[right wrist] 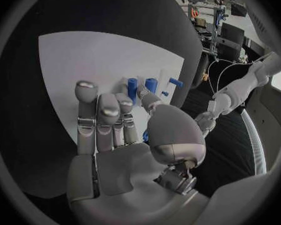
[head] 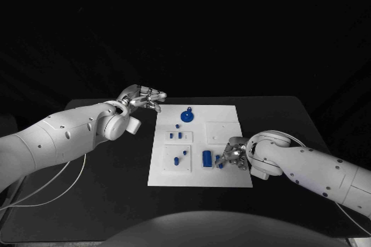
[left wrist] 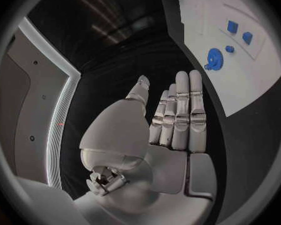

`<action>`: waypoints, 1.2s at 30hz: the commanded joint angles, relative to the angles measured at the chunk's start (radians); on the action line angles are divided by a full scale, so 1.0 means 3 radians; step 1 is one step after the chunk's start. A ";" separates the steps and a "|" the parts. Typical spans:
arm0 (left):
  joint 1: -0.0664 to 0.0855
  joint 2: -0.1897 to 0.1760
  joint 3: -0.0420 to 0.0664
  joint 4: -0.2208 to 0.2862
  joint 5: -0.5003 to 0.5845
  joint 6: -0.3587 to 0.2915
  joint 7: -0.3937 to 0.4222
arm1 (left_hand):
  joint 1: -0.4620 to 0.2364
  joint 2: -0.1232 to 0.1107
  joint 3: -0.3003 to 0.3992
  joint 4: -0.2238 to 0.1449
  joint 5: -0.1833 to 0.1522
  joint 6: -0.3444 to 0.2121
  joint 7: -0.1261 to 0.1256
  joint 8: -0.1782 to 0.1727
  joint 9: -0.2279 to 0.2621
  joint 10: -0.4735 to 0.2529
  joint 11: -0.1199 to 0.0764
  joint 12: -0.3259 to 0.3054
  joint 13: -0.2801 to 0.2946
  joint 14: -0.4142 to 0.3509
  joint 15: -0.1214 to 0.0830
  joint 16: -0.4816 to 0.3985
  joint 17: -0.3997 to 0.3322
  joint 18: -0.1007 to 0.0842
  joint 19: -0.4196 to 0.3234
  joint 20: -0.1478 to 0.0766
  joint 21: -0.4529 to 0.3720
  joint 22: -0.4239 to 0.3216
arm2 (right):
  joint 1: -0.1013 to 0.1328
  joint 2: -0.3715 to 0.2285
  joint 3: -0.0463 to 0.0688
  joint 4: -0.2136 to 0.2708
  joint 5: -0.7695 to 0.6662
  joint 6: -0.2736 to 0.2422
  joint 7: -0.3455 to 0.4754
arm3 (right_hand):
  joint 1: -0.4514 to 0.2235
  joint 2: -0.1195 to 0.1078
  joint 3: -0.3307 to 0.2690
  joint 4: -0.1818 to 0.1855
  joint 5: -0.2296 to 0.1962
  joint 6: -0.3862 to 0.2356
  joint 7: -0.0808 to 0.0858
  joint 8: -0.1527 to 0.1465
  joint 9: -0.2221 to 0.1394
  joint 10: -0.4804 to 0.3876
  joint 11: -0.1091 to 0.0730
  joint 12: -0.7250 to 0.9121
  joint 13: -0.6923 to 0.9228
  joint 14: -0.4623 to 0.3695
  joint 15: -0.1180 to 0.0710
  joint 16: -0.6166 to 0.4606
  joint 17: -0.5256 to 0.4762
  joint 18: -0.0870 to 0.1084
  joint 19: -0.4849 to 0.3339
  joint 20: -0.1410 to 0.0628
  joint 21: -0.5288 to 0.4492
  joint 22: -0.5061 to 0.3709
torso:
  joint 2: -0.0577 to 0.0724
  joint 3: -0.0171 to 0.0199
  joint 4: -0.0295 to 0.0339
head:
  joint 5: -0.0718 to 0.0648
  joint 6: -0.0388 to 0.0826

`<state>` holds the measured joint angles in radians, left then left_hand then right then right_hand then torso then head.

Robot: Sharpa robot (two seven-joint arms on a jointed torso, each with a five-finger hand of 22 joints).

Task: Assemble the parts on the task board

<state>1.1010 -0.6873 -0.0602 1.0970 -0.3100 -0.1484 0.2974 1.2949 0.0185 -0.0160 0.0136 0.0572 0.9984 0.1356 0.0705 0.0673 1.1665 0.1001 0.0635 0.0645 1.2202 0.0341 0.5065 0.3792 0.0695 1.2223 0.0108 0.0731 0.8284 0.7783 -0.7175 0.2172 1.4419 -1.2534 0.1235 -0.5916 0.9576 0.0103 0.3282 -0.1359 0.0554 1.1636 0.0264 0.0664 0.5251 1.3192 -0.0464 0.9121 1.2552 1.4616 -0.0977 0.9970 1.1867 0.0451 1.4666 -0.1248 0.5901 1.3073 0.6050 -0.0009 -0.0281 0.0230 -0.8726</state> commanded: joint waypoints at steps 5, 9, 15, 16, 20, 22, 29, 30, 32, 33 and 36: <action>0.0002 0.0006 0.0002 0.0009 -0.0002 0.0045 0.0016 | -0.0015 0.0037 -0.0006 -0.0004 -0.0012 -0.0006 0.0007 0.0019 0.0002 -0.0017 0.0000 0.0007 0.0003 -0.0010 0.0007 0.0018 -0.0003 0.0015 -0.0005 0.0017 0.0001 0.0003 | -0.0003 0.0023 -0.0002 0.0000 -0.0015 -0.0037 0.0067 | -0.0137 0.0044 -0.0192 0.0136 -0.0024 0.0053 -0.0003 -0.0009 0.0002 0.0032 -0.0006 0.0012 0.0000 0.0018 -0.0016 -0.0022 0.0006 -0.0013 0.0179 -0.0006 -0.0007 0.0196 | 0.0000 0.0000 -0.0001 | -0.0003 0.0000; 0.0002 0.0006 0.0002 0.0007 -0.0002 0.0045 0.0015 | -0.0015 0.0037 -0.0006 -0.0004 -0.0012 -0.0006 0.0007 0.0019 0.0002 -0.0017 0.0000 0.0007 0.0003 -0.0010 0.0007 0.0018 -0.0003 0.0015 -0.0005 0.0017 0.0001 0.0003 | -0.0003 0.0019 -0.0002 0.0007 -0.0010 -0.0054 0.0090 | -0.0123 0.0135 -0.0500 0.0210 -0.0023 0.0056 0.0001 -0.0007 0.0017 0.0036 -0.0002 -0.0002 0.0011 0.0023 -0.0015 -0.0033 0.0018 -0.0013 0.0179 -0.0006 0.0002 0.0194 | -0.0004 0.0001 -0.0001 | -0.0003 0.0000; 0.0002 0.0003 0.0002 0.0007 -0.0002 0.0046 0.0014 | -0.0015 0.0037 -0.0006 -0.0004 -0.0012 -0.0006 0.0007 0.0019 0.0002 -0.0017 0.0000 0.0007 0.0003 -0.0010 0.0007 0.0018 -0.0003 0.0015 -0.0005 0.0017 0.0001 0.0003 | -0.0003 -0.0011 -0.0002 0.0036 0.0021 -0.0041 0.0129 | -0.0221 0.0103 -0.0589 0.0280 -0.0024 0.0066 0.0003 -0.0005 0.0016 0.0038 0.0000 -0.0004 0.0013 0.0024 -0.0014 -0.0035 0.0021 -0.0012 0.0178 -0.0005 -0.0001 0.0191 | -0.0002 0.0002 -0.0003 | 0.0001 0.0000; 0.0002 0.0002 0.0002 0.0008 -0.0002 0.0046 0.0014 | -0.0015 0.0037 -0.0006 -0.0004 -0.0012 -0.0006 0.0007 0.0019 0.0002 -0.0017 0.0000 0.0007 0.0003 -0.0010 0.0007 0.0018 -0.0003 0.0015 -0.0005 0.0017 0.0001 0.0003 | -0.0003 -0.0021 -0.0002 0.0043 0.0026 -0.0037 0.0136 | -0.0223 0.0101 -0.0616 0.0289 -0.0024 0.0069 0.0001 -0.0005 0.0018 0.0038 -0.0001 -0.0007 0.0013 0.0023 -0.0014 -0.0039 0.0021 -0.0012 0.0178 -0.0005 -0.0002 0.0190 | -0.0002 0.0002 -0.0003 | 0.0001 0.0000; 0.0002 -0.0002 0.0002 0.0008 -0.0002 0.0045 0.0013 | -0.0015 0.0037 -0.0006 -0.0004 -0.0012 -0.0006 0.0007 0.0019 0.0002 -0.0017 0.0000 0.0007 0.0003 -0.0010 0.0007 0.0018 -0.0003 0.0015 -0.0005 0.0017 0.0001 0.0003 | -0.0003 -0.0071 -0.0002 0.0071 0.0046 0.0000 0.0175 | -0.0104 0.0117 -0.0751 0.0278 -0.0024 0.0070 0.0000 -0.0005 0.0028 0.0041 -0.0002 -0.0017 0.0019 0.0026 -0.0015 -0.0047 0.0028 -0.0013 0.0177 -0.0006 -0.0007 0.0184 | -0.0002 0.0003 -0.0004 | 0.0002 0.0000; 0.0002 -0.0003 0.0002 0.0008 -0.0002 0.0045 0.0013 | -0.0015 0.0037 -0.0006 -0.0004 -0.0012 -0.0006 0.0007 0.0019 0.0002 -0.0017 0.0000 0.0007 0.0003 -0.0010 0.0007 0.0018 -0.0003 0.0015 -0.0005 0.0017 0.0001 0.0003 | -0.0003 -0.0092 -0.0002 0.0082 0.0055 0.0020 0.0189 | -0.0078 0.0106 -0.0767 0.0263 -0.0024 0.0073 0.0002 -0.0005 0.0030 0.0041 -0.0001 -0.0015 0.0021 0.0025 -0.0014 -0.0049 0.0028 -0.0013 0.0177 -0.0006 -0.0007 0.0183 | -0.0002 0.0003 -0.0006 | 0.0004 0.0000; 0.0002 -0.0006 0.0002 0.0009 -0.0002 0.0043 0.0012 | -0.0015 0.0037 -0.0006 -0.0004 -0.0012 -0.0006 0.0007 0.0019 0.0002 -0.0017 0.0000 0.0007 0.0003 -0.0010 0.0007 0.0018 -0.0003 0.0015 -0.0005 0.0017 0.0001 0.0003 | -0.0005 -0.0160 -0.0003 0.0127 0.0072 0.0103 0.0232 | 0.0059 0.0089 -0.0895 0.0208 -0.0024 0.0082 0.0004 -0.0005 0.0039 0.0040 0.0001 -0.0020 0.0025 0.0027 -0.0012 -0.0054 0.0031 -0.0013 0.0177 -0.0003 -0.0013 0.0180 | -0.0003 0.0005 -0.0006 | 0.0001 0.0000; 0.0002 -0.0007 0.0002 0.0009 -0.0002 0.0043 0.0012 | -0.0015 0.0037 -0.0006 -0.0004 -0.0012 -0.0006 0.0007 0.0019 0.0002 -0.0017 0.0000 0.0007 0.0003 -0.0010 0.0007 0.0018 -0.0003 0.0015 -0.0005 0.0017 0.0001 0.0003 | -0.0006 -0.0168 -0.0003 0.0134 0.0073 0.0116 0.0239 | 0.0084 0.0091 -0.0915 0.0199 -0.0024 0.0084 0.0004 -0.0005 0.0041 0.0042 0.0000 -0.0019 0.0026 0.0028 -0.0012 -0.0054 0.0032 -0.0013 0.0177 -0.0003 -0.0009 0.0181 | -0.0001 0.0005 -0.0005 | 0.0000 0.0000; 0.0002 -0.0008 0.0001 0.0009 -0.0002 0.0042 0.0011 | -0.0015 0.0037 -0.0006 -0.0004 -0.0012 -0.0006 0.0007 0.0019 0.0002 -0.0017 0.0000 0.0007 0.0003 -0.0010 0.0007 0.0018 -0.0003 0.0015 -0.0005 0.0017 0.0001 0.0003 | -0.0007 -0.0181 -0.0003 0.0146 0.0074 0.0141 0.0251 | 0.0120 0.0075 -0.0934 0.0176 -0.0024 0.0088 0.0000 -0.0003 0.0044 0.0043 -0.0001 -0.0017 0.0028 0.0028 -0.0012 -0.0054 0.0033 -0.0014 0.0177 -0.0003 -0.0006 0.0182 | -0.0001 0.0005 -0.0005 | -0.0002 0.0000; 0.0002 -0.0008 0.0001 0.0009 -0.0002 0.0042 0.0010 | -0.0015 0.0037 -0.0006 -0.0004 -0.0012 -0.0006 0.0007 0.0019 0.0002 -0.0017 0.0000 0.0007 0.0003 -0.0010 0.0007 0.0018 -0.0003 0.0015 -0.0005 0.0017 0.0001 0.0003 | -0.0010 -0.0191 -0.0003 0.0156 0.0076 0.0160 0.0260 | 0.0164 0.0090 -0.0999 0.0171 -0.0023 0.0096 0.0000 -0.0004 0.0052 0.0041 -0.0002 -0.0022 0.0028 0.0029 -0.0012 -0.0054 0.0035 -0.0015 0.0176 -0.0003 -0.0008 0.0182 | -0.0002 0.0004 -0.0005 | -0.0003 0.0000; 0.0002 -0.0007 0.0001 0.0008 -0.0002 0.0042 0.0010 | -0.0015 0.0037 -0.0006 -0.0004 -0.0012 -0.0006 0.0007 0.0019 0.0002 -0.0017 0.0000 0.0007 0.0003 -0.0010 0.0007 0.0018 -0.0003 0.0015 -0.0005 0.0017 0.0001 0.0003 | -0.0016 -0.0207 -0.0003 0.0175 0.0077 0.0187 0.0273 | 0.0242 0.0110 -0.1095 0.0149 -0.0024 0.0106 -0.0004 -0.0006 0.0066 0.0043 -0.0003 -0.0023 0.0029 0.0029 -0.0012 -0.0057 0.0038 -0.0016 0.0176 -0.0003 -0.0011 0.0182 | -0.0002 0.0002 -0.0003 | -0.0003 0.0000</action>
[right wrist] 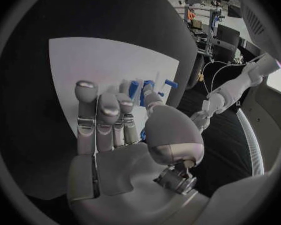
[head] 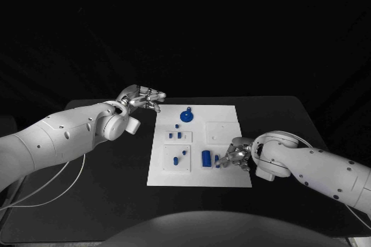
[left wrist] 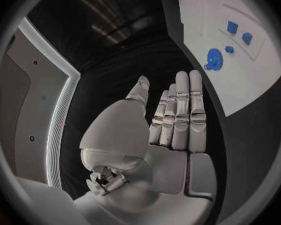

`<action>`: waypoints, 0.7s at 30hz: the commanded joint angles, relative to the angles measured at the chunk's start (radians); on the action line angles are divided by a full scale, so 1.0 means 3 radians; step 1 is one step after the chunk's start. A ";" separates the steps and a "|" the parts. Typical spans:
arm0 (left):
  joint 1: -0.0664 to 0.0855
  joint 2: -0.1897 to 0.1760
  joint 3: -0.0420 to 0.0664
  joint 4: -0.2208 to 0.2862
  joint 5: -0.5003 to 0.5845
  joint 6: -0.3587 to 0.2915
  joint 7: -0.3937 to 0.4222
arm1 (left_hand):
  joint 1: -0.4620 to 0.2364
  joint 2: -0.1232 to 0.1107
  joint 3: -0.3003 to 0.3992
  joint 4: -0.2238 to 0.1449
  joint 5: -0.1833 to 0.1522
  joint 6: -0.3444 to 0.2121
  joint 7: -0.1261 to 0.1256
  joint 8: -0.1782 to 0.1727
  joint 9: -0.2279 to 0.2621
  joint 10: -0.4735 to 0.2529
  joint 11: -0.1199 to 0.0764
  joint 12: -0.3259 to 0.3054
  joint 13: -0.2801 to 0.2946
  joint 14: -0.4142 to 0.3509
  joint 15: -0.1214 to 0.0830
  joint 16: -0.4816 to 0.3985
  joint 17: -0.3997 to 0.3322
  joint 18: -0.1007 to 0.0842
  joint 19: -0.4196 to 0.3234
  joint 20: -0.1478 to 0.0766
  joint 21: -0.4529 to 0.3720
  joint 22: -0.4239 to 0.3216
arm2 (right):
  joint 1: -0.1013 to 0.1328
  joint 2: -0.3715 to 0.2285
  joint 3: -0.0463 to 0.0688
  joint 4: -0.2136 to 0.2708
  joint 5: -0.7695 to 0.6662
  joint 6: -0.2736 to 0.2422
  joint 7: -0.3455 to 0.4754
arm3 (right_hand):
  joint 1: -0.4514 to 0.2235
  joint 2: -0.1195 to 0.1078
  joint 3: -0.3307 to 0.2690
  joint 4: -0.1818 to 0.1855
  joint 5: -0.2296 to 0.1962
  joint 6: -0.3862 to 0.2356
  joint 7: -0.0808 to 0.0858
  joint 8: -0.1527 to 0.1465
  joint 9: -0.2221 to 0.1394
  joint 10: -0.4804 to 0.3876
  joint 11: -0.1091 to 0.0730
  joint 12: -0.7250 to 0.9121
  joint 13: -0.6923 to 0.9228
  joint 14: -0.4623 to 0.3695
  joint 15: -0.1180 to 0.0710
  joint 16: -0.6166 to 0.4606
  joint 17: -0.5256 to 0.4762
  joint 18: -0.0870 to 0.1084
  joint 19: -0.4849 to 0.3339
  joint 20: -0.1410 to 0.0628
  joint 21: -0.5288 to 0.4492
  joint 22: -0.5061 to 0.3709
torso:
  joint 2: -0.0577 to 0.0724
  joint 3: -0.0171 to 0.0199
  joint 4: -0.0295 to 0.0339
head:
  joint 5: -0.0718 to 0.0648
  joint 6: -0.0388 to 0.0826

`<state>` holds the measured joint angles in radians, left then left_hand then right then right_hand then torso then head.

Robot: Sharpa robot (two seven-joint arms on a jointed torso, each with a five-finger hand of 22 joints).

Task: Assemble the parts on the task board

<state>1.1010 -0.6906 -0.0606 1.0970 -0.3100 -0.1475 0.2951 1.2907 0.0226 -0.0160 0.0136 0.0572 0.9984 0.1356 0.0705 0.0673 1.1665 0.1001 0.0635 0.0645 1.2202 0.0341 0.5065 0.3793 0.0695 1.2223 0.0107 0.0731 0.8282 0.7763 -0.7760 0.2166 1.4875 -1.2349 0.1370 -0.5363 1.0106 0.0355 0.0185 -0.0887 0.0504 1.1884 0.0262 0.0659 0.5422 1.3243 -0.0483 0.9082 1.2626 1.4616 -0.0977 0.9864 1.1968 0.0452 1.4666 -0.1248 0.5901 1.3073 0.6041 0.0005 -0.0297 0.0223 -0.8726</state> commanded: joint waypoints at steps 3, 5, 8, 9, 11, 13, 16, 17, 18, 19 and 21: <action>0.0002 0.0004 0.0003 0.0007 -0.0002 0.0040 0.0014 | -0.0001 0.0023 -0.0006 -0.0004 -0.0012 -0.0006 0.0007 0.0019 0.0002 -0.0017 0.0000 0.0007 0.0003 -0.0010 0.0007 0.0018 -0.0003 0.0014 -0.0005 0.0017 0.0001 0.0004 | -0.0016 -0.0023 -0.0002 0.0039 0.0017 0.0155 0.0101 | 0.0092 0.0041 -0.0102 -0.0012 -0.0007 0.0029 -0.0005 -0.0004 0.0017 0.0028 0.0002 -0.0009 0.0007 0.0030 -0.0014 -0.0022 0.0006 -0.0017 0.0177 -0.0004 -0.0010 0.0183 | 0.0001 -0.0003 0.0004 | 0.0000 0.0000; 0.0002 0.0004 0.0002 0.0005 -0.0002 0.0040 0.0011 | 0.0006 0.0030 -0.0004 -0.0007 -0.0013 -0.0004 0.0006 0.0020 0.0002 -0.0019 0.0000 0.0007 0.0002 -0.0010 0.0007 0.0019 -0.0003 0.0015 -0.0003 0.0017 0.0001 0.0005 | -0.0019 -0.0028 -0.0002 0.0044 0.0018 0.0160 0.0108 | 0.0106 0.0065 -0.0161 -0.0001 -0.0007 0.0032 -0.0009 -0.0005 0.0028 0.0026 0.0001 -0.0013 0.0007 0.0033 -0.0012 -0.0023 0.0008 -0.0018 0.0180 -0.0007 -0.0008 0.0185 | 0.0001 -0.0002 0.0003 | -0.0002 0.0000; 0.0001 0.0006 0.0002 0.0002 -0.0002 0.0043 0.0008 | 0.0006 0.0030 -0.0004 -0.0007 -0.0013 -0.0004 0.0006 0.0020 0.0002 -0.0019 0.0000 0.0007 0.0002 -0.0010 0.0007 0.0019 -0.0003 0.0015 -0.0003 0.0017 0.0001 0.0005 | -0.0024 -0.0030 -0.0002 0.0049 0.0019 0.0170 0.0113 | 0.0106 0.0071 -0.0175 0.0004 -0.0007 0.0036 -0.0008 -0.0004 0.0033 0.0029 0.0001 -0.0011 0.0009 0.0033 -0.0015 -0.0022 0.0010 -0.0019 0.0177 -0.0006 -0.0008 0.0186 | 0.0002 -0.0003 0.0004 | -0.0002 0.0000; 0.0001 0.0007 0.0002 0.0001 -0.0002 0.0043 0.0007 | 0.0006 0.0030 -0.0004 -0.0007 -0.0013 -0.0004 0.0006 0.0020 0.0002 -0.0019 0.0000 0.0007 0.0002 -0.0010 0.0007 0.0019 -0.0003 0.0015 -0.0003 0.0017 0.0001 0.0005 | -0.0026 -0.0030 -0.0002 0.0049 0.0019 0.0173 0.0112 | 0.0106 0.0071 -0.0175 0.0004 -0.0007 0.0036 -0.0008 -0.0004 0.0033 0.0029 0.0001 -0.0011 0.0009 0.0033 -0.0015 -0.0022 0.0010 -0.0019 0.0177 -0.0006 -0.0008 0.0186 | 0.0002 -0.0004 0.0005 | -0.0002 0.0000; 0.0001 0.0009 0.0002 -0.0001 -0.0002 0.0044 0.0007 | 0.0006 0.0030 -0.0004 -0.0007 -0.0013 -0.0004 0.0006 0.0020 0.0002 -0.0019 0.0000 0.0007 0.0002 -0.0010 0.0007 0.0019 -0.0003 0.0015 -0.0003 0.0017 0.0001 0.0005 | -0.0027 -0.0029 -0.0002 0.0048 0.0015 0.0177 0.0107 | 0.0113 0.0076 -0.0180 0.0002 -0.0007 0.0042 -0.0011 -0.0002 0.0038 0.0031 -0.0001 -0.0009 0.0010 0.0031 -0.0014 -0.0025 0.0009 -0.0019 0.0177 -0.0006 -0.0011 0.0186 | 0.0003 -0.0004 0.0007 | -0.0003 0.0000; 0.0001 0.0010 0.0002 -0.0001 -0.0002 0.0045 0.0007 | 0.0006 0.0030 -0.0004 -0.0007 -0.0013 -0.0004 0.0006 0.0020 0.0002 -0.0019 0.0000 0.0007 0.0002 -0.0010 0.0007 0.0019 -0.0003 0.0015 -0.0003 0.0017 0.0001 0.0005 | -0.0029 -0.0026 -0.0002 0.0043 0.0004 0.0175 0.0097 | 0.0129 0.0081 -0.0177 -0.0007 -0.0007 0.0046 -0.0014 -0.0001 0.0042 0.0032 -0.0003 -0.0007 0.0011 0.0031 -0.0015 -0.0027 0.0008 -0.0020 0.0177 -0.0006 -0.0007 0.0187 | 0.0002 -0.0004 0.0006 | -0.0003 0.0000; 0.0001 0.0011 0.0002 -0.0002 -0.0002 0.0044 0.0008 | 0.0006 0.0030 -0.0004 -0.0007 -0.0013 -0.0004 0.0006 0.0020 0.0002 -0.0019 0.0000 0.0007 0.0002 -0.0010 0.0007 0.0019 -0.0003 0.0015 -0.0003 0.0017 0.0001 0.0005 | -0.0030 -0.0022 -0.0002 0.0032 -0.0012 0.0162 0.0081 | 0.0208 0.0110 -0.0133 -0.0058 -0.0007 0.0057 -0.0025 -0.0001 0.0050 0.0034 -0.0009 -0.0007 0.0012 0.0032 -0.0018 -0.0026 0.0010 -0.0021 0.0177 -0.0008 -0.0011 0.0187 | 0.0001 -0.0004 0.0005 | -0.0003 0.0000; 0.0001 0.0011 0.0002 -0.0002 -0.0002 0.0044 0.0008 | 0.0006 0.0030 -0.0004 -0.0007 -0.0013 -0.0004 0.0006 0.0020 0.0002 -0.0019 0.0000 0.0007 0.0002 -0.0010 0.0007 0.0019 -0.0003 0.0015 -0.0003 0.0017 0.0001 0.0005 | -0.0031 -0.0020 -0.0002 0.0029 -0.0017 0.0154 0.0074 | 0.0220 0.0116 -0.0121 -0.0070 -0.0007 0.0059 -0.0026 -0.0002 0.0051 0.0035 -0.0011 -0.0006 0.0012 0.0032 -0.0019 -0.0025 0.0010 -0.0022 0.0177 -0.0009 -0.0006 0.0188 | 0.0001 -0.0004 0.0005 | -0.0003 0.0000; 0.0001 0.0012 0.0002 -0.0002 -0.0002 0.0045 0.0009 | 0.0006 0.0030 -0.0004 -0.0007 -0.0013 -0.0004 0.0006 0.0020 0.0002 -0.0019 0.0000 0.0007 0.0002 -0.0010 0.0007 0.0019 -0.0003 0.0015 -0.0003 0.0017 0.0001 0.0005 | -0.0031 -0.0018 -0.0002 0.0026 -0.0023 0.0146 0.0067 | 0.0239 0.0128 -0.0103 -0.0086 -0.0006 0.0061 -0.0029 -0.0003 0.0053 0.0037 -0.0013 -0.0002 0.0014 0.0032 -0.0021 -0.0027 0.0010 -0.0022 0.0176 -0.0010 -0.0013 0.0186 | 0.0001 -0.0004 0.0005 | -0.0003 0.0000; 0.0001 0.0012 0.0002 -0.0002 -0.0002 0.0045 0.0009 | 0.0006 0.0030 -0.0004 -0.0007 -0.0013 -0.0004 0.0006 0.0020 0.0002 -0.0019 0.0000 0.0007 0.0002 -0.0010 0.0007 0.0019 -0.0003 0.0015 -0.0003 0.0017 0.0001 0.0005 | -0.0031 -0.0017 -0.0002 0.0025 -0.0028 0.0142 0.0064 | 0.0255 0.0139 -0.0089 -0.0097 -0.0006 0.0063 -0.0035 -0.0002 0.0054 0.0038 -0.0015 -0.0003 0.0014 0.0032 -0.0021 -0.0028 0.0009 -0.0023 0.0177 -0.0010 -0.0006 0.0188 | 0.0001 -0.0004 0.0005 | -0.0002 0.0000; 0.0001 0.0013 0.0002 -0.0002 -0.0002 0.0045 0.0009 | 0.0006 0.0030 -0.0004 -0.0007 -0.0013 -0.0004 0.0006 0.0020 0.0002 -0.0019 0.0000 0.0007 0.0002 -0.0010 0.0007 0.0019 -0.0003 0.0015 -0.0003 0.0017 0.0001 0.0005 | -0.0033 -0.0012 -0.0002 0.0019 -0.0040 0.0130 0.0055 | 0.0302 0.0174 -0.0041 -0.0137 -0.0006 0.0073 -0.0045 -0.0002 0.0057 0.0040 -0.0021 -0.0002 0.0014 0.0033 -0.0025 -0.0028 0.0009 -0.0025 0.0178 -0.0013 -0.0007 0.0188 | 0.0002 -0.0003 0.0005 | 0.0000 0.0000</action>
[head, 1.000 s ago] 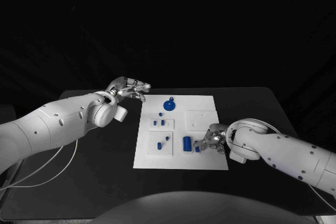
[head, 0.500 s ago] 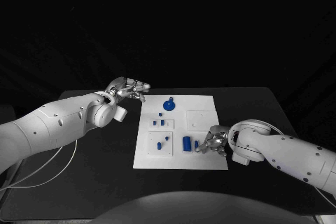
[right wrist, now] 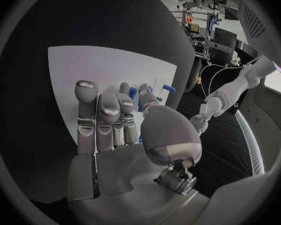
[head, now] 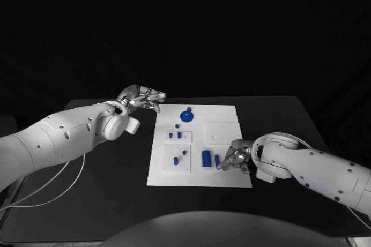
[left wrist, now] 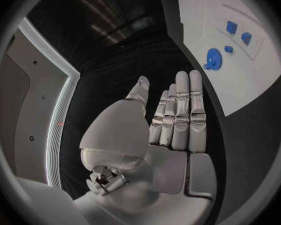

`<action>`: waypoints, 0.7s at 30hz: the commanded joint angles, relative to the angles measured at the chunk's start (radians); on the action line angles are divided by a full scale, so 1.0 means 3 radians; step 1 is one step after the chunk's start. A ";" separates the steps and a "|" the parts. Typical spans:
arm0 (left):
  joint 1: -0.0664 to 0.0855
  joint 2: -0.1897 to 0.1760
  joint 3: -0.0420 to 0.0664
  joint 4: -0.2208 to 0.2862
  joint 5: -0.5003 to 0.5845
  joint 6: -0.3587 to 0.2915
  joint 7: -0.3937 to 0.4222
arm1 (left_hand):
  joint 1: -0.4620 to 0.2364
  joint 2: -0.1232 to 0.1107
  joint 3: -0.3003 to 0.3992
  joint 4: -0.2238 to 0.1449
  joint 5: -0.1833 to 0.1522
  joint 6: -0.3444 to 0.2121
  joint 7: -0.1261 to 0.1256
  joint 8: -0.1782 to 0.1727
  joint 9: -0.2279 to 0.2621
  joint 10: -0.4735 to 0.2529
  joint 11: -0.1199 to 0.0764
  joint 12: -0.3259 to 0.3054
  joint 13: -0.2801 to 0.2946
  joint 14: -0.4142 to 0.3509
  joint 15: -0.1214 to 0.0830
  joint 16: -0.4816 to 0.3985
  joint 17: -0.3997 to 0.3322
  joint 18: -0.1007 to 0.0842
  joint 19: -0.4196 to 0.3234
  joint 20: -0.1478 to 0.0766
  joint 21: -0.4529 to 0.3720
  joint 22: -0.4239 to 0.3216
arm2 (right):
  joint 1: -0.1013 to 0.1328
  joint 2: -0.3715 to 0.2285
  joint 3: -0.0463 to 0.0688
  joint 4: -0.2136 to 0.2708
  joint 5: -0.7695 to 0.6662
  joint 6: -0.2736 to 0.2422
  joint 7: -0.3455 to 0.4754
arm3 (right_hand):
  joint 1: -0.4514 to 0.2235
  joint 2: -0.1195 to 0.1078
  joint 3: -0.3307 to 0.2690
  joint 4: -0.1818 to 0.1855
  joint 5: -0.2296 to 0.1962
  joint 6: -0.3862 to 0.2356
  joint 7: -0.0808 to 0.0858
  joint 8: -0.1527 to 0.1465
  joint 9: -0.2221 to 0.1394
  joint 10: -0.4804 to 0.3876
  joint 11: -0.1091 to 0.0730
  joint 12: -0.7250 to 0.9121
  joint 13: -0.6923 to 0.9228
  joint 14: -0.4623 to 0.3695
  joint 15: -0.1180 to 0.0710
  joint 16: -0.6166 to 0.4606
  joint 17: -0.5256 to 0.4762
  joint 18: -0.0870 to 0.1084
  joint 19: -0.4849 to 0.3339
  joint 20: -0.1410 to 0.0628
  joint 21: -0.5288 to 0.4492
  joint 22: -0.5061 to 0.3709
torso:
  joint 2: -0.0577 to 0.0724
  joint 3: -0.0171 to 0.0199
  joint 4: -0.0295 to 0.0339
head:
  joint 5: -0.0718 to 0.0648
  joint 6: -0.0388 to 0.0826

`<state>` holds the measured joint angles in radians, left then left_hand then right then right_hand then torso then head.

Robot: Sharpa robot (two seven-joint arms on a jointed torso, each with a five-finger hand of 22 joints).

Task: Assemble the parts on the task board

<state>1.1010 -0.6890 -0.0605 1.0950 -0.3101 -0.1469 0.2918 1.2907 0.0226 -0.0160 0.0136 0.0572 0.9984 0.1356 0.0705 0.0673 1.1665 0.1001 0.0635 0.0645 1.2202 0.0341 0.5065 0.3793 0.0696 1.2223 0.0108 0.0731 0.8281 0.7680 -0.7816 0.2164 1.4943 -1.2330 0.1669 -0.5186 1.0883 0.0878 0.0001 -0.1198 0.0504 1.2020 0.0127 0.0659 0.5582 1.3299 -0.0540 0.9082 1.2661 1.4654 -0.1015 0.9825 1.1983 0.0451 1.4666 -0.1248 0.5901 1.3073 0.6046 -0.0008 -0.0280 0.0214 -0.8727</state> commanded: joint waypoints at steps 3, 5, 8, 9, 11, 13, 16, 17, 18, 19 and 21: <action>0.0001 0.0007 0.0002 0.0005 -0.0002 0.0043 0.0020 | 0.0006 0.0030 -0.0004 -0.0007 -0.0013 -0.0004 0.0006 0.0020 0.0002 -0.0019 0.0000 0.0007 0.0002 -0.0011 0.0007 0.0019 -0.0003 0.0015 -0.0004 0.0016 0.0002 0.0005 | -0.0008 0.0016 -0.0001 -0.0010 -0.0057 0.0015 -0.0012 | 0.0073 0.0027 0.0093 -0.0091 -0.0004 0.0027 -0.0005 -0.0005 0.0002 0.0023 -0.0007 -0.0002 0.0004 0.0021 -0.0017 -0.0018 0.0003 -0.0029 0.0178 -0.0018 -0.0009 0.0187 | -0.0001 0.0002 -0.0002 | 0.0004 0.0000; 0.0001 0.0008 0.0002 0.0004 -0.0002 0.0043 0.0020 | 0.0006 0.0030 -0.0004 -0.0007 -0.0013 -0.0004 0.0006 0.0020 0.0002 -0.0019 0.0000 0.0007 0.0002 -0.0011 0.0007 0.0019 -0.0003 0.0015 -0.0004 0.0016 0.0002 0.0005 | -0.0009 0.0021 -0.0001 -0.0013 -0.0060 0.0006 -0.0015 | 0.0047 0.0025 0.0133 -0.0119 -0.0006 0.0030 -0.0008 -0.0004 0.0000 0.0023 -0.0009 -0.0004 0.0004 0.0021 -0.0017 -0.0018 0.0004 -0.0033 0.0178 -0.0021 -0.0009 0.0187 | -0.0001 0.0002 -0.0002 | 0.0004 0.0000; 0.0001 0.0008 0.0002 0.0005 -0.0002 0.0044 0.0020 | 0.0006 0.0030 -0.0004 -0.0007 -0.0013 -0.0004 0.0006 0.0020 0.0002 -0.0019 0.0000 0.0007 0.0002 -0.0011 0.0007 0.0019 -0.0003 0.0015 -0.0004 0.0016 0.0002 0.0005 | -0.0011 0.0029 -0.0001 -0.0020 -0.0062 -0.0009 -0.0017 | -0.0035 0.0009 0.0244 -0.0187 -0.0007 0.0033 -0.0012 -0.0008 0.0002 0.0031 -0.0009 -0.0003 0.0009 0.0022 -0.0021 -0.0022 0.0004 -0.0037 0.0177 -0.0025 -0.0011 0.0185 | 0.0000 0.0002 -0.0001 | 0.0003 0.0000; 0.0001 0.0008 0.0002 0.0005 -0.0002 0.0044 0.0019 | 0.0006 0.0030 -0.0004 -0.0007 -0.0013 -0.0004 0.0006 0.0020 0.0002 -0.0019 0.0000 0.0007 0.0002 -0.0011 0.0007 0.0019 -0.0003 0.0015 -0.0004 0.0016 0.0002 0.0005 | -0.0011 0.0033 -0.0001 -0.0023 -0.0063 -0.0017 -0.0019 | -0.0052 0.0006 0.0270 -0.0201 -0.0007 0.0035 -0.0012 -0.0006 0.0007 0.0031 -0.0010 -0.0006 0.0010 0.0023 -0.0020 -0.0023 0.0004 -0.0037 0.0177 -0.0025 -0.0010 0.0186 | 0.0001 0.0002 -0.0001 | 0.0003 0.0000; 0.0001 0.0008 0.0002 0.0004 -0.0002 0.0043 0.0020 | 0.0006 0.0030 -0.0004 -0.0007 -0.0013 -0.0004 0.0006 0.0020 0.0002 -0.0019 0.0000 0.0007 0.0002 -0.0011 0.0007 0.0019 -0.0003 0.0015 -0.0004 0.0016 0.0002 0.0005 | -0.0012 0.0039 -0.0001 -0.0030 -0.0064 -0.0036 -0.0022 | -0.0082 0.0009 0.0311 -0.0215 -0.0006 0.0042 -0.0013 -0.0001 0.0016 0.0033 -0.0011 -0.0007 0.0013 0.0023 -0.0020 -0.0023 0.0006 -0.0037 0.0178 -0.0024 -0.0004 0.0187 | 0.0001 0.0002 -0.0001 | 0.0001 0.0000; 0.0001 0.0008 0.0002 0.0005 -0.0002 0.0043 0.0019 | 0.0006 0.0031 -0.0009 -0.0006 -0.0013 -0.0006 0.0004 0.0018 0.0002 -0.0020 0.0000 0.0006 0.0002 -0.0011 0.0006 0.0019 -0.0003 0.0014 -0.0004 0.0016 0.0001 0.0006 | -0.0013 0.0045 -0.0001 -0.0039 -0.0065 -0.0055 -0.0027 | -0.0090 0.0014 0.0313 -0.0208 -0.0006 0.0044 -0.0013 -0.0002 0.0018 0.0036 -0.0012 -0.0003 0.0015 0.0023 -0.0021 -0.0024 0.0005 -0.0037 0.0178 -0.0025 -0.0003 0.0187 | 0.0001 0.0001 -0.0001 | 0.0001 0.0000; 0.0001 0.0009 0.0002 0.0005 -0.0002 0.0045 0.0019 | 0.0006 0.0031 -0.0009 -0.0006 -0.0013 -0.0006 0.0004 0.0018 0.0002 -0.0020 0.0000 0.0006 0.0002 -0.0011 0.0006 0.0019 -0.0003 0.0014 -0.0004 0.0016 0.0001 0.0006 | -0.0013 0.0057 -0.0001 -0.0053 -0.0070 -0.0080 -0.0037 | -0.0098 0.0022 0.0316 -0.0199 -0.0006 0.0047 -0.0014 -0.0002 0.0021 0.0036 -0.0013 -0.0006 0.0014 0.0023 -0.0021 -0.0023 0.0006 -0.0037 0.0178 -0.0025 -0.0003 0.0187 | 0.0001 0.0002 -0.0001 | 0.0001 0.0000; 0.0001 0.0009 0.0002 0.0005 -0.0002 0.0045 0.0019 | 0.0006 0.0031 -0.0009 -0.0006 -0.0013 -0.0006 0.0004 0.0018 0.0002 -0.0020 0.0000 0.0006 0.0002 -0.0011 0.0006 0.0019 -0.0003 0.0014 -0.0004 0.0016 0.0001 0.0006 | -0.0013 0.0061 -0.0001 -0.0058 -0.0071 -0.0086 -0.0041 | -0.0102 0.0024 0.0318 -0.0196 -0.0007 0.0049 -0.0016 -0.0001 0.0024 0.0037 -0.0013 -0.0003 0.0015 0.0024 -0.0022 -0.0023 0.0006 -0.0037 0.0179 -0.0026 -0.0001 0.0187 | 0.0001 0.0002 0.0000 | 0.0001 0.0000; 0.0001 0.0009 0.0002 0.0005 -0.0002 0.0045 0.0019 | 0.0006 0.0031 -0.0009 -0.0006 -0.0013 -0.0006 0.0004 0.0018 0.0002 -0.0020 0.0000 0.0006 0.0002 -0.0011 0.0006 0.0019 -0.0003 0.0014 -0.0004 0.0016 0.0001 0.0006 | -0.0013 0.0067 -0.0001 -0.0065 -0.0073 -0.0094 -0.0046 | -0.0107 0.0028 0.0319 -0.0191 -0.0006 0.0051 -0.0016 -0.0001 0.0025 0.0038 -0.0014 -0.0003 0.0015 0.0023 -0.0022 -0.0024 0.0005 -0.0037 0.0179 -0.0026 0.0001 0.0188 | 0.0001 0.0003 0.0000 | 0.0002 0.0000; 0.0001 0.0009 0.0002 0.0005 -0.0002 0.0046 0.0019 | 0.0006 0.0031 -0.0009 -0.0006 -0.0013 -0.0006 0.0004 0.0018 0.0002 -0.0020 0.0000 0.0006 0.0002 -0.0011 0.0006 0.0019 -0.0003 0.0014 -0.0004 0.0016 0.0001 0.0006 | -0.0013 0.0074 -0.0001 -0.0074 -0.0074 -0.0100 -0.0052 | -0.0107 0.0028 0.0319 -0.0191 -0.0006 0.0051 -0.0016 -0.0001 0.0025 0.0038 -0.0014 -0.0003 0.0015 0.0023 -0.0022 -0.0024 0.0005 -0.0037 0.0179 -0.0026 0.0001 0.0188 | 0.0001 0.0003 0.0000 | 0.0003 0.0000; 0.0001 0.0009 0.0002 0.0005 -0.0002 0.0046 0.0018 | 0.0006 0.0031 -0.0009 -0.0006 -0.0013 -0.0006 0.0004 0.0018 0.0002 -0.0020 0.0000 0.0006 0.0002 -0.0011 0.0006 0.0019 -0.0003 0.0014 -0.0004 0.0016 0.0001 0.0006 | -0.0014 0.0086 -0.0001 -0.0091 -0.0076 -0.0104 -0.0063 | -0.0114 0.0030 0.0332 -0.0186 -0.0007 0.0052 -0.0018 -0.0003 0.0037 0.0041 -0.0015 -0.0002 0.0017 0.0025 -0.0023 -0.0021 0.0008 -0.0038 0.0179 -0.0027 0.0002 0.0188 | 0.0000 0.0003 0.0000 | 0.0006 0.0000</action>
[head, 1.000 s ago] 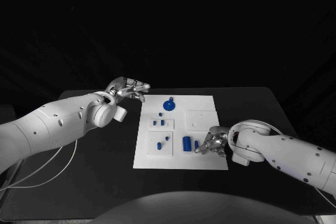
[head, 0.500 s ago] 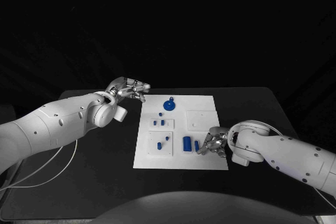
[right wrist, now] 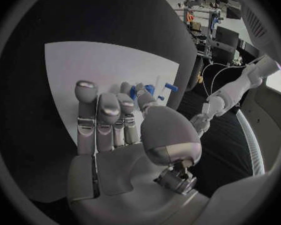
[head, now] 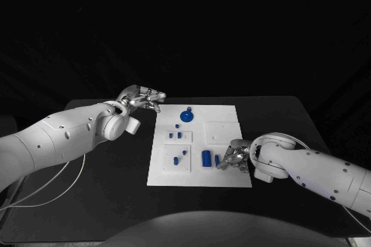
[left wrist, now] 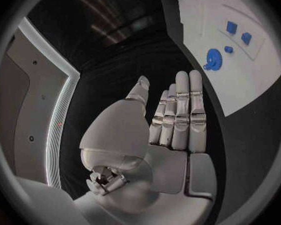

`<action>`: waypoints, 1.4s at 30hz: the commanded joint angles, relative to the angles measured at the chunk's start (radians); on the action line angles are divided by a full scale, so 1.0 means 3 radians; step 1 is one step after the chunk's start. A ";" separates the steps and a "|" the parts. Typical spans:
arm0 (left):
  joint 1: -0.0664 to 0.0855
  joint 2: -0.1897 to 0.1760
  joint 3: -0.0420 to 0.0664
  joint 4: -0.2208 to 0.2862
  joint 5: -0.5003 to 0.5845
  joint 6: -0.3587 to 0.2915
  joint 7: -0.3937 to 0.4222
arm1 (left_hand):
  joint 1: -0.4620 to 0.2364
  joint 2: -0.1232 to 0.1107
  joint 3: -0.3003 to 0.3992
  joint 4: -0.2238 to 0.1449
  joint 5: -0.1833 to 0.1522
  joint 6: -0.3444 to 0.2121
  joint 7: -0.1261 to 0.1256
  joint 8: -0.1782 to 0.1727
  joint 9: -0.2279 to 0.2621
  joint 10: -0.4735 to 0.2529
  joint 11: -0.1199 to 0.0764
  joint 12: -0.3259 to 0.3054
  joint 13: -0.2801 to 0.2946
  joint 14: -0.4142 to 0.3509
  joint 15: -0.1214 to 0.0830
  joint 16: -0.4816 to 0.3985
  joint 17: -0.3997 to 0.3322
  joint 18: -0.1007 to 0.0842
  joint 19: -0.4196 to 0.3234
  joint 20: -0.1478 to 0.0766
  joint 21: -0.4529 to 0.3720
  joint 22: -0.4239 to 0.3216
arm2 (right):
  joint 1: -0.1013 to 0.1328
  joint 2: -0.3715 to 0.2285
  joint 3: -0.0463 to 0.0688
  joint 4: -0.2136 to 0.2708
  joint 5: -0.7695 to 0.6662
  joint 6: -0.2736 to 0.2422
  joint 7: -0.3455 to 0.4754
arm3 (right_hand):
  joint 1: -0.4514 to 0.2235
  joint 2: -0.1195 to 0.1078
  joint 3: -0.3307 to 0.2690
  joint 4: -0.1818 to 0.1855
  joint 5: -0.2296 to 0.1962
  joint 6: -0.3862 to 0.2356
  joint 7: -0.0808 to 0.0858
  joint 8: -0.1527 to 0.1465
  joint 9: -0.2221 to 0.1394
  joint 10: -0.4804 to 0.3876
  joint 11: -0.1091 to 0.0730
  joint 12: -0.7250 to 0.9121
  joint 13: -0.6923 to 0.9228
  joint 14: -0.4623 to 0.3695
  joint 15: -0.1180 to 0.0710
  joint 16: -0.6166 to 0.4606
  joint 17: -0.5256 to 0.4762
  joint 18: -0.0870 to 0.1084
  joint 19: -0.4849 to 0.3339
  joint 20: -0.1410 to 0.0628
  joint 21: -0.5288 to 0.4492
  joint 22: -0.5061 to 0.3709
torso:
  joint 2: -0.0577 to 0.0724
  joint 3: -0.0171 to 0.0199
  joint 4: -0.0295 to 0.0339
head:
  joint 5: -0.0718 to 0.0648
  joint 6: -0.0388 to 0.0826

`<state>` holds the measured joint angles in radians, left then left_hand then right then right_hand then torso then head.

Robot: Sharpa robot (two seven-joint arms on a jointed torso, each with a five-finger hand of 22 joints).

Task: Assemble the parts on the task board

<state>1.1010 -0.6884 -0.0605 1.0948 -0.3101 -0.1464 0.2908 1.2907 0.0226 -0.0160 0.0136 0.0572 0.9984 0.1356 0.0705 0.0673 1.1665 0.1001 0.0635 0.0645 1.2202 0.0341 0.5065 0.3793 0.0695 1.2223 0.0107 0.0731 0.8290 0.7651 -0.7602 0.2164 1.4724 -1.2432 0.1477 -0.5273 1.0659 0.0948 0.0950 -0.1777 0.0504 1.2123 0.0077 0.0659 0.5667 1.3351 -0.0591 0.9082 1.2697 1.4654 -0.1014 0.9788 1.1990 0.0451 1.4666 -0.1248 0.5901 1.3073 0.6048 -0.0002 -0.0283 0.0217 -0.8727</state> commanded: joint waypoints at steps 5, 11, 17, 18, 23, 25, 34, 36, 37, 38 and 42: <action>0.0001 0.0006 0.0002 0.0006 -0.0002 0.0045 0.0019 | 0.0006 0.0031 -0.0009 -0.0006 -0.0013 -0.0006 0.0004 0.0018 0.0002 -0.0020 0.0000 0.0006 0.0002 -0.0011 0.0006 0.0019 -0.0003 0.0015 -0.0004 0.0016 0.0001 0.0003 | -0.0005 0.0050 -0.0001 -0.0085 -0.0044 -0.0022 -0.0060 | -0.0067 0.0020 0.0091 0.0001 -0.0006 0.0008 -0.0002 -0.0004 0.0017 0.0021 0.0001 -0.0006 0.0006 0.0024 -0.0023 -0.0010 0.0005 -0.0039 0.0178 -0.0028 -0.0004 0.0185 | 0.0000 -0.0001 0.0001 | 0.0002 0.0000; 0.0001 0.0006 0.0002 0.0006 -0.0002 0.0046 0.0019 | 0.0006 0.0031 -0.0009 -0.0006 -0.0013 -0.0006 0.0004 0.0018 0.0002 -0.0020 0.0000 0.0006 0.0002 -0.0011 0.0006 0.0019 -0.0003 0.0015 -0.0004 0.0016 0.0001 0.0003 | -0.0007 0.0089 -0.0001 -0.0162 -0.0045 0.0018 -0.0070 | -0.0112 -0.0022 0.0221 -0.0034 -0.0006 0.0007 -0.0004 -0.0003 0.0043 0.0021 0.0000 -0.0013 0.0009 0.0024 -0.0023 -0.0013 0.0003 -0.0041 0.0178 -0.0027 -0.0006 0.0181 | -0.0001 -0.0001 0.0001 | -0.0002 0.0000; 0.0001 0.0005 0.0002 0.0006 -0.0002 0.0047 0.0019 | 0.0006 0.0031 -0.0009 -0.0006 -0.0013 -0.0006 0.0004 0.0018 0.0002 -0.0020 0.0000 0.0006 0.0002 -0.0011 0.0006 0.0019 -0.0003 0.0015 -0.0004 0.0016 0.0001 0.0003 | -0.0024 0.0122 -0.0005 -0.0207 -0.0045 0.0029 -0.0066 | -0.0109 -0.0022 0.0229 -0.0039 -0.0007 0.0009 -0.0005 -0.0002 0.0046 0.0021 0.0000 -0.0014 0.0008 0.0024 -0.0023 -0.0013 0.0002 -0.0041 0.0177 -0.0027 -0.0006 0.0181 | -0.0001 0.0000 0.0001 | -0.0002 0.0000; 0.0001 0.0005 0.0002 0.0006 -0.0002 0.0048 0.0018 | 0.0006 0.0031 -0.0009 -0.0006 -0.0013 -0.0006 0.0004 0.0018 0.0002 -0.0020 0.0000 0.0006 0.0002 -0.0011 0.0006 0.0019 -0.0003 0.0015 -0.0004 0.0016 0.0001 0.0003 | -0.0026 0.0126 -0.0005 -0.0214 -0.0045 0.0031 -0.0065 | -0.0109 -0.0022 0.0229 -0.0039 -0.0007 0.0009 -0.0005 -0.0002 0.0046 0.0021 0.0000 -0.0014 0.0008 0.0024 -0.0023 -0.0013 0.0002 -0.0041 0.0177 -0.0027 -0.0006 0.0181 | -0.0001 0.0000 0.0000 | -0.0003 0.0000; 0.0001 0.0004 0.0002 0.0006 -0.0002 0.0048 0.0018 | 0.0006 0.0031 -0.0009 -0.0006 -0.0013 -0.0006 0.0004 0.0018 0.0002 -0.0020 0.0000 0.0006 0.0002 -0.0011 0.0006 0.0019 -0.0003 0.0015 -0.0004 0.0016 0.0001 0.0003 | -0.0032 0.0137 -0.0006 -0.0244 -0.0039 0.0038 -0.0058 | -0.0112 -0.0023 0.0241 -0.0042 -0.0007 0.0015 -0.0008 -0.0001 0.0054 0.0023 -0.0001 -0.0010 0.0011 0.0025 -0.0023 -0.0013 0.0002 -0.0042 0.0177 -0.0027 -0.0008 0.0180 | -0.0001 -0.0001 0.0000 | -0.0005 0.0000; 0.0001 0.0003 0.0002 0.0006 -0.0002 0.0048 0.0017 | 0.0006 0.0031 -0.0009 -0.0006 -0.0013 -0.0006 0.0004 0.0018 0.0002 -0.0020 0.0000 0.0006 0.0002 -0.0011 0.0006 0.0019 -0.0003 0.0015 -0.0004 0.0016 0.0001 0.0003 | -0.0034 0.0138 -0.0006 -0.0249 -0.0035 0.0040 -0.0054 | -0.0112 -0.0023 0.0241 -0.0042 -0.0007 0.0015 -0.0008 -0.0001 0.0054 0.0023 -0.0001 -0.0010 0.0011 0.0025 -0.0023 -0.0013 0.0002 -0.0042 0.0177 -0.0027 -0.0008 0.0180 | -0.0001 0.0000 -0.0001 | -0.0005 0.0000; 0.0001 0.0002 0.0002 0.0006 -0.0002 0.0047 0.0017 | 0.0006 0.0031 -0.0009 -0.0006 -0.0013 -0.0006 0.0004 0.0018 0.0002 -0.0020 0.0000 0.0006 0.0002 -0.0011 0.0006 0.0019 -0.0003 0.0015 -0.0004 0.0016 0.0001 0.0003 | -0.0039 0.0115 -0.0006 -0.0228 -0.0015 0.0014 -0.0007 | -0.0154 -0.0051 0.0233 -0.0027 -0.0007 0.0018 -0.0006 -0.0002 0.0069 0.0022 0.0000 -0.0017 0.0008 0.0024 -0.0023 -0.0020 -0.0003 -0.0042 0.0177 -0.0027 -0.0009 0.0178 | -0.0002 0.0001 -0.0002 | -0.0009 0.0000; 0.0001 0.0001 0.0002 0.0006 -0.0002 0.0046 0.0018 | 0.0006 0.0031 -0.0009 -0.0006 -0.0013 -0.0006 0.0004 0.0018 0.0002 -0.0020 0.0000 0.0006 0.0002 -0.0011 0.0006 0.0019 -0.0003 0.0015 -0.0004 0.0016 0.0001 0.0003 | -0.0040 0.0105 -0.0006 -0.0219 -0.0008 0.0001 0.0008 | -0.0171 -0.0061 0.0223 -0.0015 -0.0007 0.0018 -0.0004 -0.0002 0.0072 0.0021 0.0001 -0.0020 0.0008 0.0023 -0.0023 -0.0022 -0.0005 -0.0042 0.0177 -0.0027 -0.0013 0.0177 | -0.0003 0.0001 -0.0002 | -0.0009 0.0000; 0.0001 0.0001 0.0002 0.0006 -0.0002 0.0046 0.0019 | 0.0006 0.0031 -0.0009 -0.0006 -0.0013 -0.0006 0.0004 0.0018 0.0002 -0.0020 0.0000 0.0006 0.0002 -0.0011 0.0006 0.0019 -0.0003 0.0015 -0.0004 0.0016 0.0001 0.0003 | -0.0040 0.0098 -0.0006 -0.0215 -0.0003 -0.0005 0.0018 | -0.0181 -0.0068 0.0217 -0.0009 -0.0007 0.0018 -0.0003 -0.0002 0.0073 0.0021 0.0001 -0.0019 0.0008 0.0023 -0.0023 -0.0023 -0.0005 -0.0042 0.0177 -0.0027 -0.0009 0.0178 | -0.0003 0.0001 -0.0003 | -0.0010 0.0000; 0.0001 0.0001 0.0002 0.0006 -0.0002 0.0045 0.0020 | 0.0006 0.0031 -0.0009 -0.0006 -0.0013 -0.0006 0.0004 0.0018 0.0002 -0.0020 0.0000 0.0006 0.0002 -0.0011 0.0006 0.0019 -0.0003 0.0015 -0.0004 0.0016 0.0001 0.0003 | -0.0040 0.0088 -0.0006 -0.0209 0.0005 -0.0014 0.0033 | -0.0190 -0.0075 0.0211 0.0002 -0.0007 0.0018 -0.0002 -0.0003 0.0074 0.0021 0.0002 -0.0019 0.0008 0.0023 -0.0023 -0.0024 -0.0006 -0.0042 0.0177 -0.0027 -0.0012 0.0177 | -0.0004 0.0001 -0.0003 | -0.0011 0.0000; 0.0001 -0.0003 0.0002 0.0007 0.0004 0.0037 0.0023 | 0.0005 0.0030 -0.0012 -0.0006 -0.0013 -0.0005 0.0003 0.0019 0.0002 -0.0018 0.0000 0.0007 0.0002 -0.0012 0.0007 0.0018 -0.0003 0.0014 -0.0005 0.0017 0.0001 0.0004 | -0.0039 0.0034 0.0010 -0.0195 0.0113 -0.0095 0.0171 | -0.0257 -0.0146 0.0163 0.0045 -0.0007 -0.0014 0.0017 -0.0010 0.0069 0.0012 0.0011 -0.0033 0.0003 0.0019 -0.0020 -0.0040 -0.0016 -0.0040 0.0173 -0.0026 -0.0026 0.0173 | -0.0009 -0.0001 -0.0006 | -0.0016 0.0002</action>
<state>1.1010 -0.6899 -0.0606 1.0948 -0.3101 -0.1449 0.2892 1.2907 0.0226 -0.0160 0.0136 0.0572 0.9984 0.1356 0.0705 0.0673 1.1665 0.1001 0.0635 0.0645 1.2202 0.0341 0.5065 0.3793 0.0695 1.2223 0.0108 0.0731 0.8287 0.7545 -0.7451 0.2179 1.4128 -1.2337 0.1345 -0.5168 0.9921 0.0548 0.1446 -0.1672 0.0502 1.2128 0.0091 0.0664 0.5878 1.3350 -0.0591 0.9034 1.2716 1.4651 -0.1012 0.9700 1.1947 0.0451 1.4666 -0.1248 0.5850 1.3078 0.6033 -0.0001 -0.0290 0.0176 -0.8727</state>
